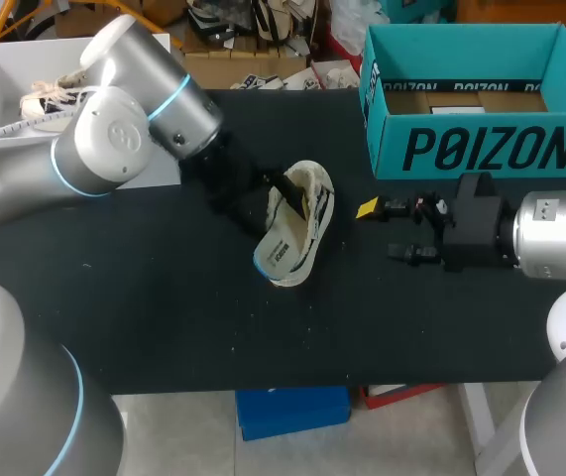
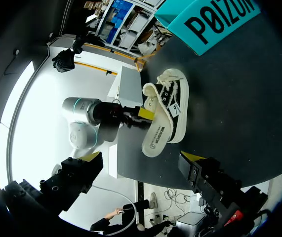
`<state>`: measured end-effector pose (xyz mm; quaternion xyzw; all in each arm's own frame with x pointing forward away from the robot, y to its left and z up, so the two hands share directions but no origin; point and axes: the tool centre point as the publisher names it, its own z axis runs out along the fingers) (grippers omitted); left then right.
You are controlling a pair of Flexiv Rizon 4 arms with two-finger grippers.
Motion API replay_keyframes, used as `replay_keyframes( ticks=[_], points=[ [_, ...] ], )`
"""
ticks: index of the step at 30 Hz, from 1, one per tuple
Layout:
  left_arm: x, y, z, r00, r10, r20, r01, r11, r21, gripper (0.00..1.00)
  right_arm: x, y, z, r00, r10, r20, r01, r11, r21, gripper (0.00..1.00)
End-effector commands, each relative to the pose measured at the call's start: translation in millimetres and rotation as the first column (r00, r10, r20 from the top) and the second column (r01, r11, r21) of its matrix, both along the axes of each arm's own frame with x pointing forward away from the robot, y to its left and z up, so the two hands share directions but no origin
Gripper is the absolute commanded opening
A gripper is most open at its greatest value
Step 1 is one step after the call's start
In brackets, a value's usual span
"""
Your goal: Take the shoe out of the shoebox, open the shoe tongue, remove and reinsert the insole, then place the shoe into the shoebox
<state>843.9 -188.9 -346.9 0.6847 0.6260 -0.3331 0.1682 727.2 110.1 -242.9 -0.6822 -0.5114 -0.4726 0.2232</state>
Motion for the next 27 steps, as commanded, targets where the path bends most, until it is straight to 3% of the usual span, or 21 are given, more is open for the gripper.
replay_keyframes(
  ticks=[1,3,4,5,6,12,15,18,27],
  points=[
    [-11.6,10,3,1.0,0.001,0.005,-0.001,1.0,0.005,0.89,0.1,0,1,1.0,0.001,-0.002,-0.001,1.0,-0.001,1.0],
    [-15.2,11,1,1.0,-0.005,-0.005,0.005,1.0,0.016,0.81,0.1,0,1,1.0,0.001,-0.002,-0.001,1.0,-0.001,1.0],
    [-16.1,12,-1,1.0,-0.005,-0.009,0.005,1.0,0.017,0.69,0.1,0,1,1.0,0.001,-0.002,-0.001,1.0,-0.001,1.0],
    [-17.3,12,-2,1.0,-0.006,-0.011,0.006,1.0,0.019,0.51,0.1,0,1,1.0,0.001,-0.002,-0.001,1.0,-0.001,1.0],
    [-19.0,13,-3,1.0,-0.006,-0.013,0.006,1.0,0.02,0.45,0.1,0,1,1.0,0.001,-0.002,-0.001,1.0,-0.001,1.0],
    [-22.4,15,-8,1.0,-0.013,-0.028,0.014,0.999,0.035,0.4,0.1,0,1,1.0,0.001,-0.002,-0.001,1.0,-0.001,1.0],
    [-23.4,16,-9,0.999,-0.015,-0.036,0.017,0.999,0.048,0.26,0.1,0,1,1.0,0.001,-0.002,-0.001,1.0,-0.001,1.0],
    [-24.1,16,-11,0.999,-0.02,-0.046,0.023,0.998,0.06,0.01,0.1,0,1,1.0,0.001,-0.002,-0.001,1.0,-0.001,1.0],
    [-21.2,14,-15,0.998,-0.018,-0.056,0.021,0.998,0.054,0.0,0.1,0,1,1.0,0.001,-0.002,-0.001,1.0,-0.001,1.0]
  ],
)
